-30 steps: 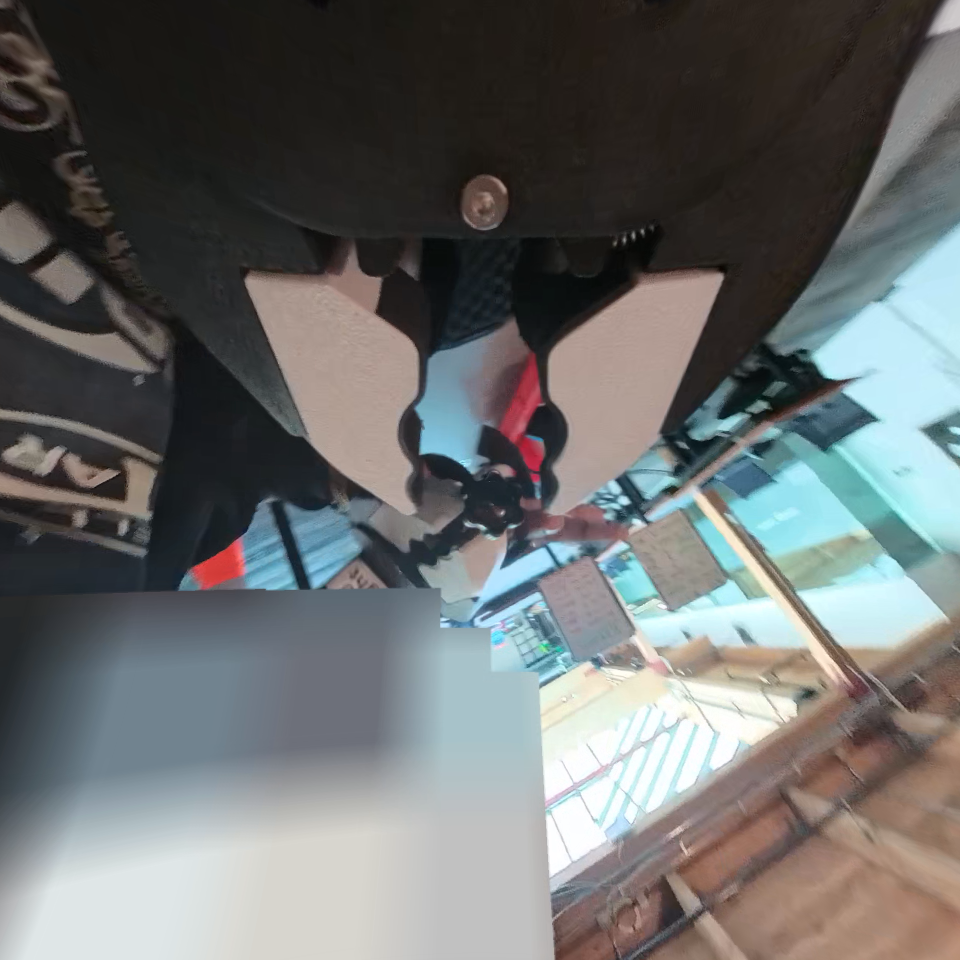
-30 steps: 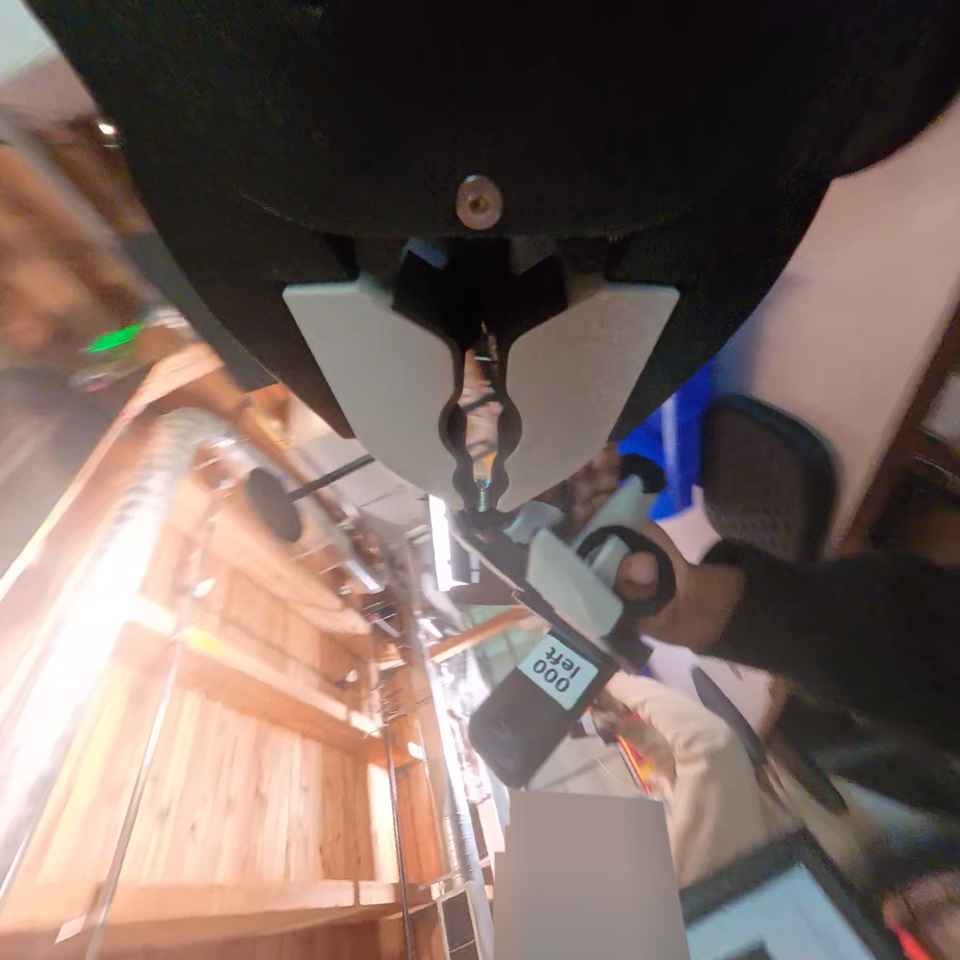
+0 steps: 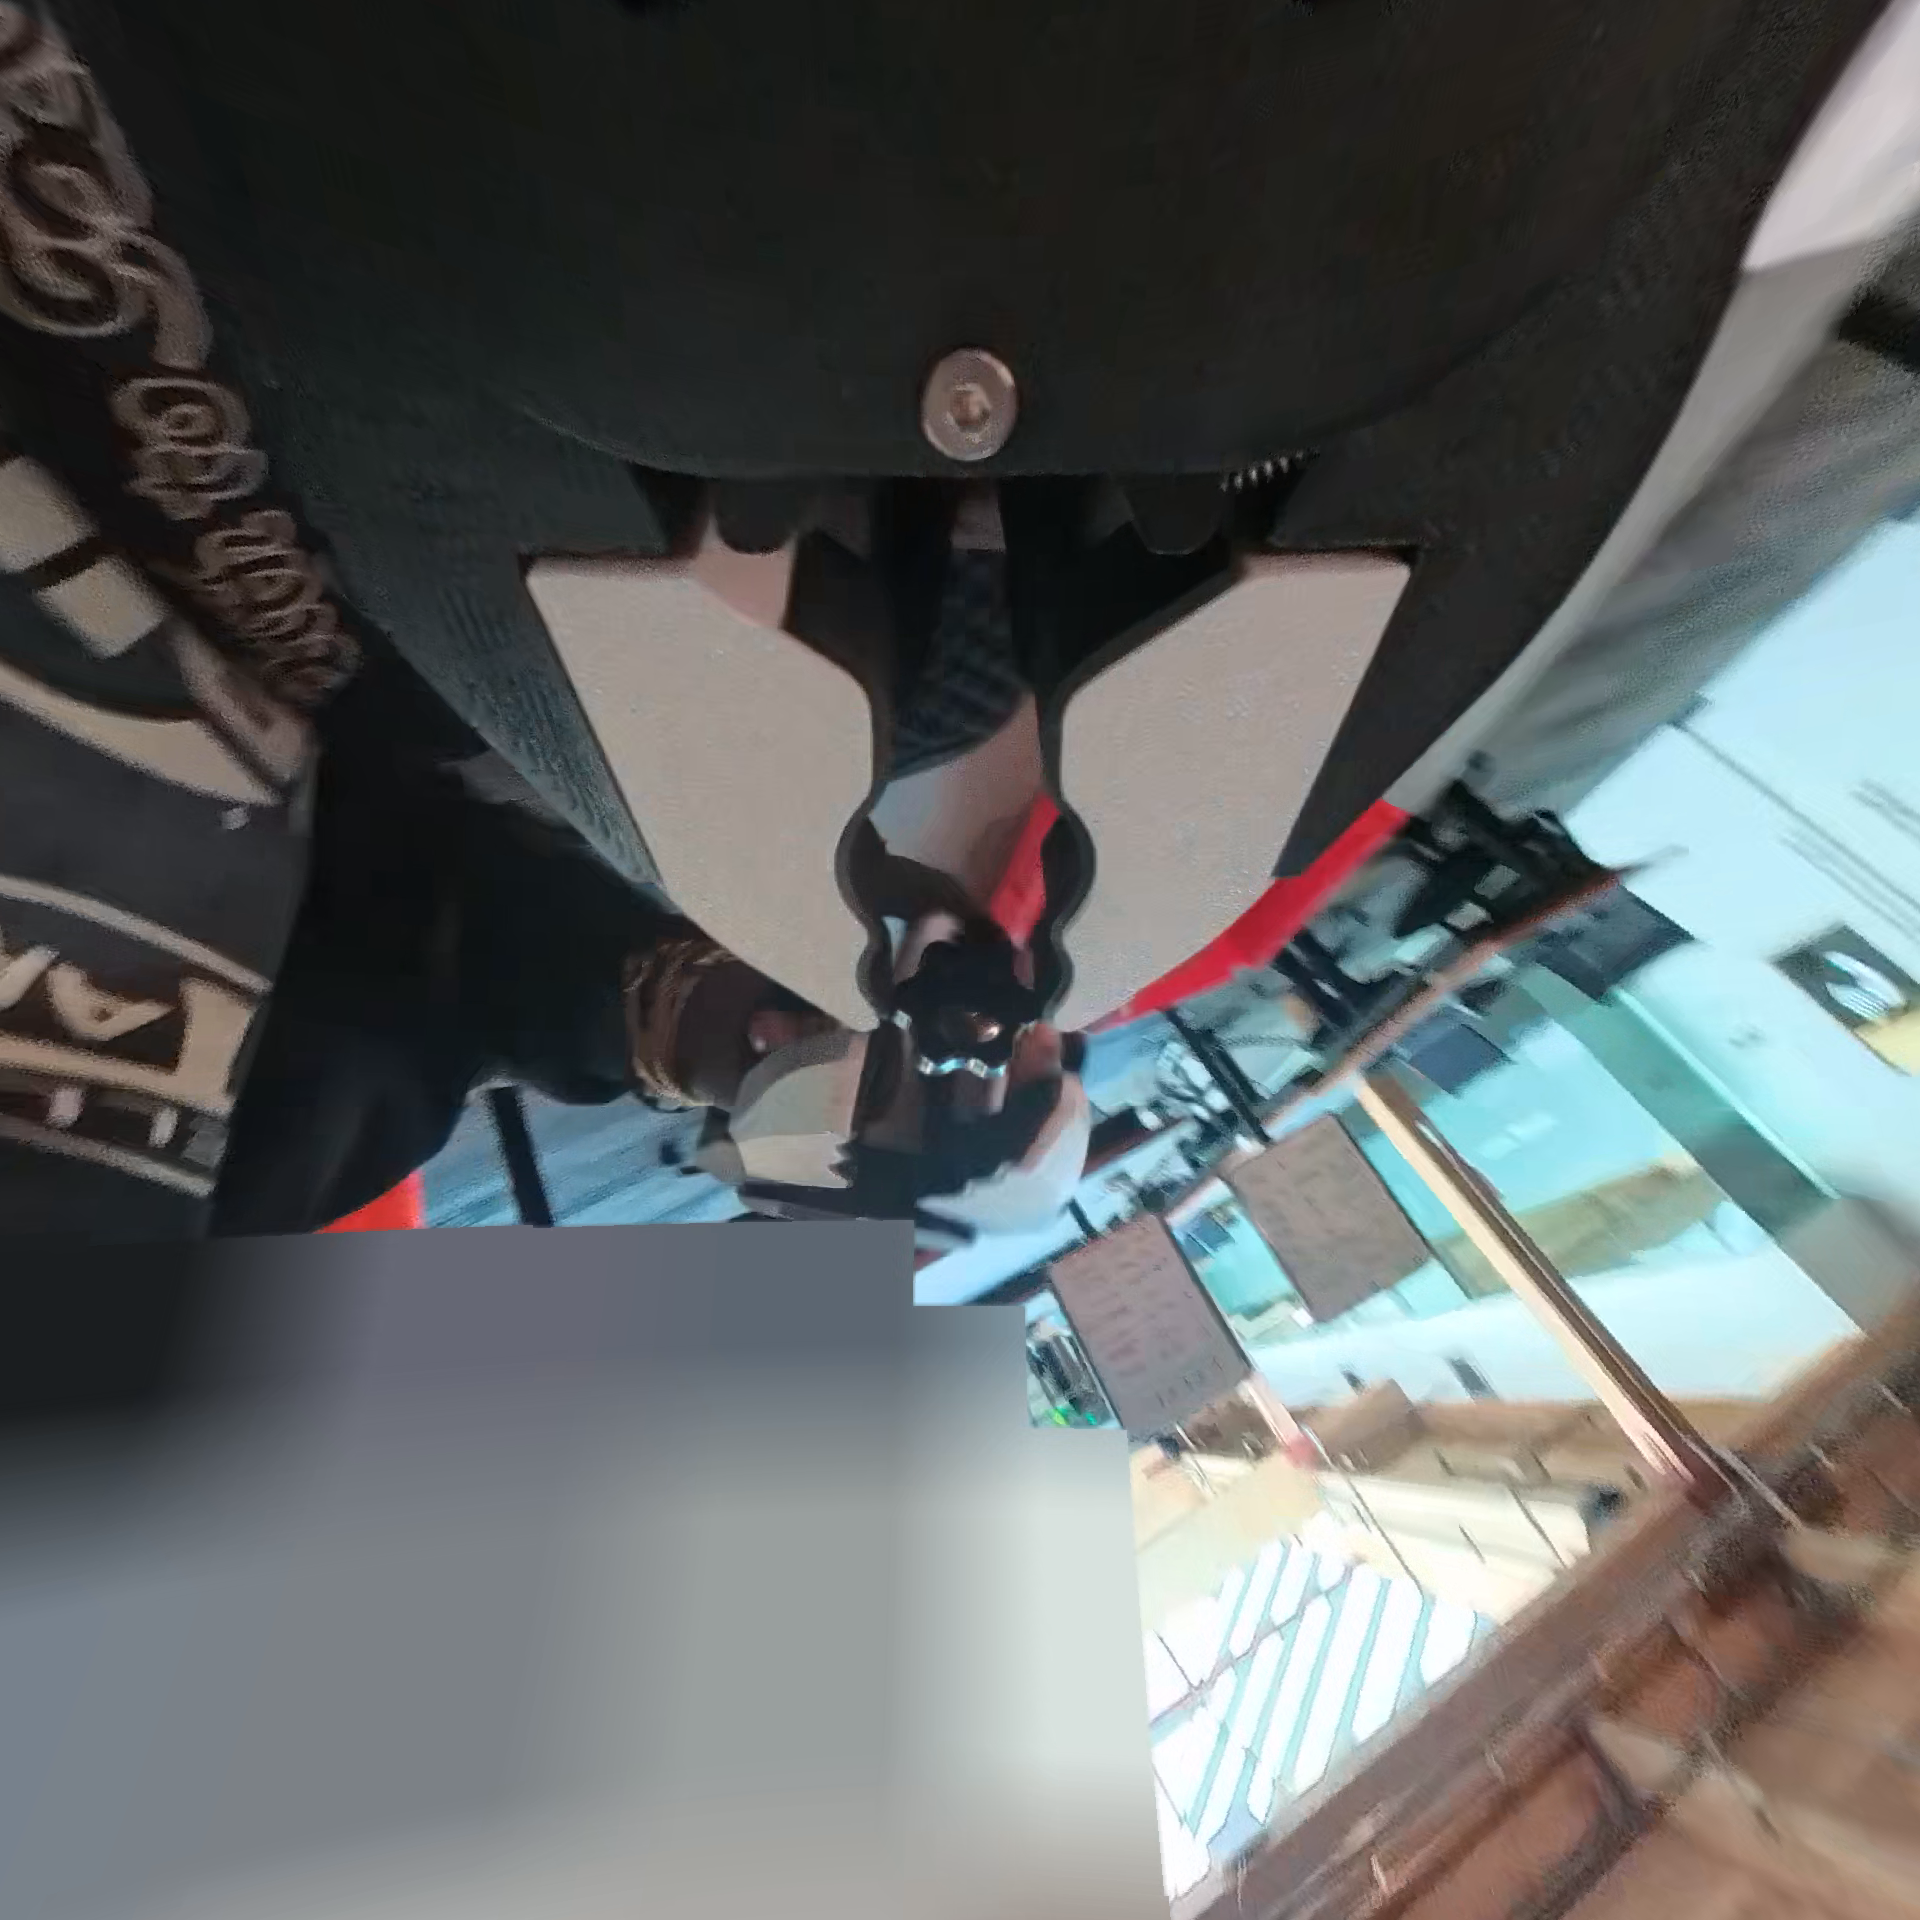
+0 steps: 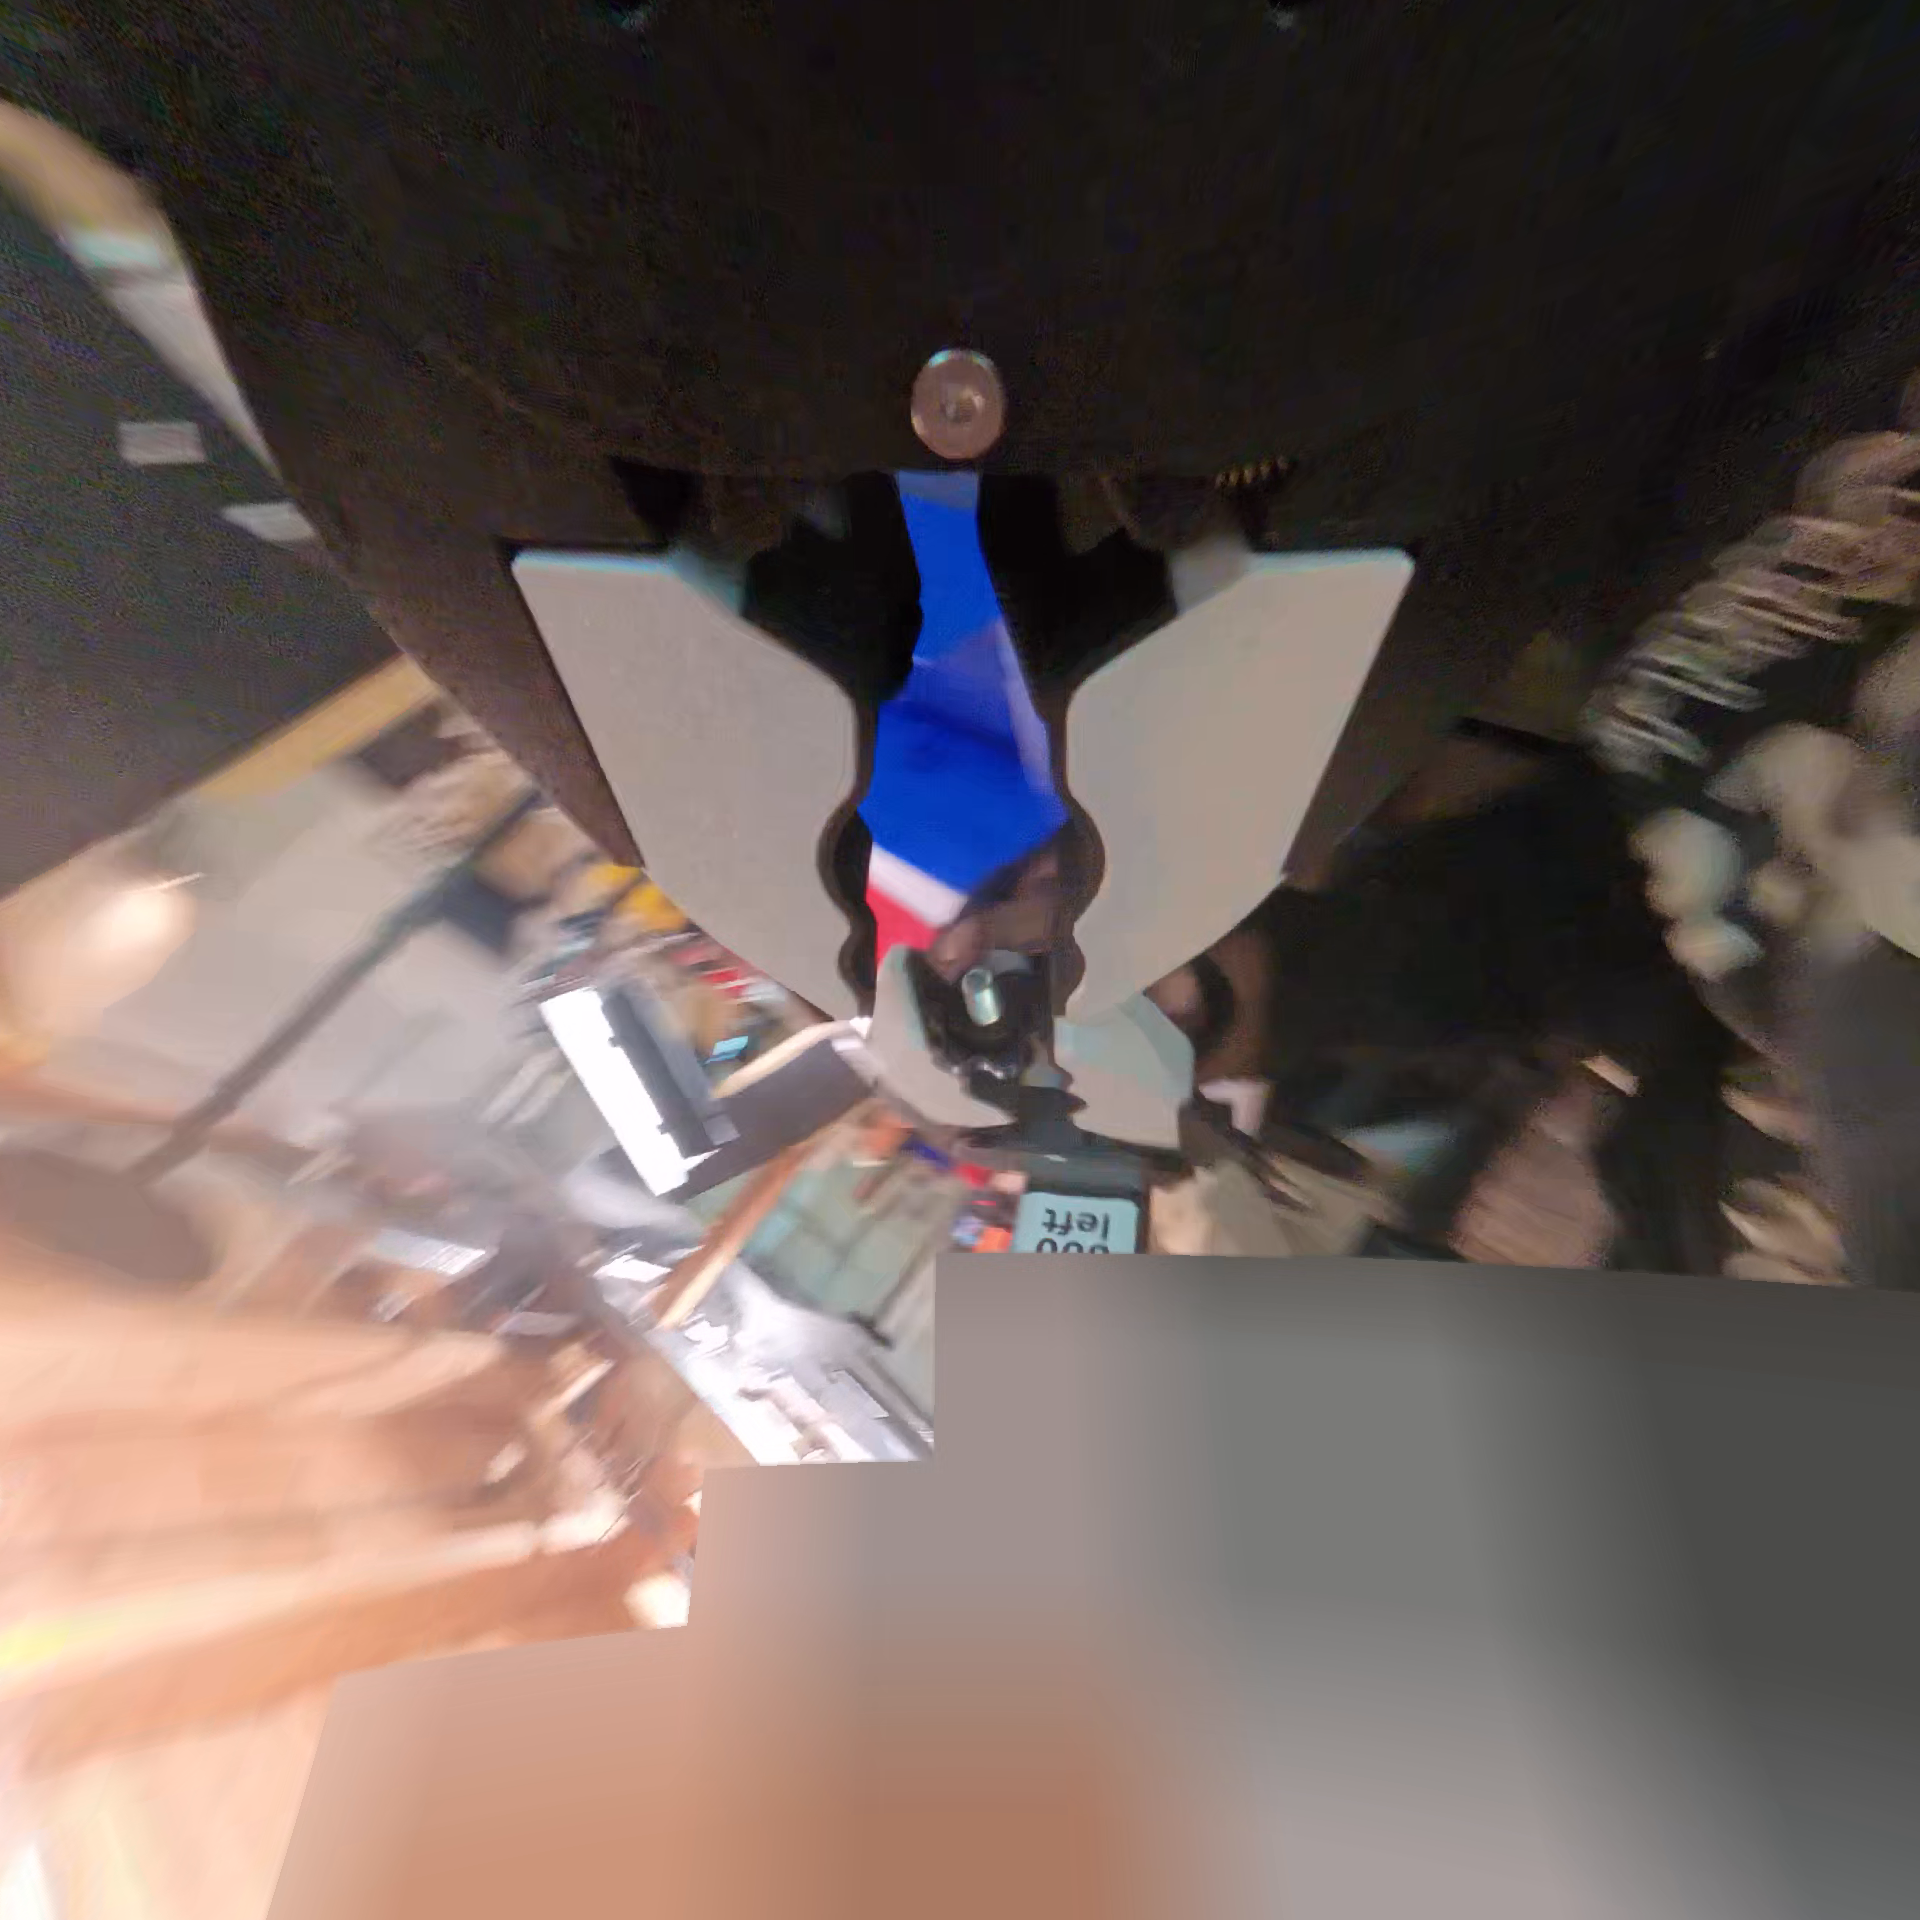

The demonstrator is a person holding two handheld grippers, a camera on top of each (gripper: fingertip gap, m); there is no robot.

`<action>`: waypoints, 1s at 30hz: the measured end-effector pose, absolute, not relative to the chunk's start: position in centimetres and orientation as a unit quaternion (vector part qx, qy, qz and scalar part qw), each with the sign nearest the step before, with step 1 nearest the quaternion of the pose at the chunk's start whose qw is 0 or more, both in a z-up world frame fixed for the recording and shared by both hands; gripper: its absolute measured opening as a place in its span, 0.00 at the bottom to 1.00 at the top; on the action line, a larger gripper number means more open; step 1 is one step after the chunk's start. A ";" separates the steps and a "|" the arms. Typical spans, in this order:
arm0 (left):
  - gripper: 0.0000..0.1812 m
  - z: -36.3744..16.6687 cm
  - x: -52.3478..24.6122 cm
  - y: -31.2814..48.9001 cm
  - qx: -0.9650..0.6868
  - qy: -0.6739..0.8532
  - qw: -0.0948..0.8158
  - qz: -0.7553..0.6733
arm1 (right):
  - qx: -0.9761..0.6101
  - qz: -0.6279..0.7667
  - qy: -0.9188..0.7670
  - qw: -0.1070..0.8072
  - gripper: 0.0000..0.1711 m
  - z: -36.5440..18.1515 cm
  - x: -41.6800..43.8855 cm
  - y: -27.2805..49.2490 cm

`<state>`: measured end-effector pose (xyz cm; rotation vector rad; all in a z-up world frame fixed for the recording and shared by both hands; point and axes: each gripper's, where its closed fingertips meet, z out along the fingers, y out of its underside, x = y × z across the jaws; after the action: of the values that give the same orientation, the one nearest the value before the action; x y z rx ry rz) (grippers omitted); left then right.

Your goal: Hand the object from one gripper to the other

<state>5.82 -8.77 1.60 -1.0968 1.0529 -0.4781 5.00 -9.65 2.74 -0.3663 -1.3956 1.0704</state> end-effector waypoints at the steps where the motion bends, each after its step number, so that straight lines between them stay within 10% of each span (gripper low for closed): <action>1: 0.14 1.5 5.7 -8.6 -0.507 0.459 0.688 -0.241 | -0.121 0.407 -0.604 0.674 0.19 3.0 5.2 -9.5; 20: 0.14 0.1 6.1 -9.2 -0.567 0.446 0.598 -0.348 | -0.026 0.172 -0.650 0.740 0.03 0.9 4.5 -9.9; 30: 0.26 1.4 6.1 -10.3 -0.412 0.543 0.728 -0.078 | -0.216 0.521 -0.647 0.514 0.03 1.7 5.1 -11.5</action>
<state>6.10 -10.30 1.39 -0.9082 1.1958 -0.1721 5.07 -11.51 1.72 -0.5183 -1.5541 1.2525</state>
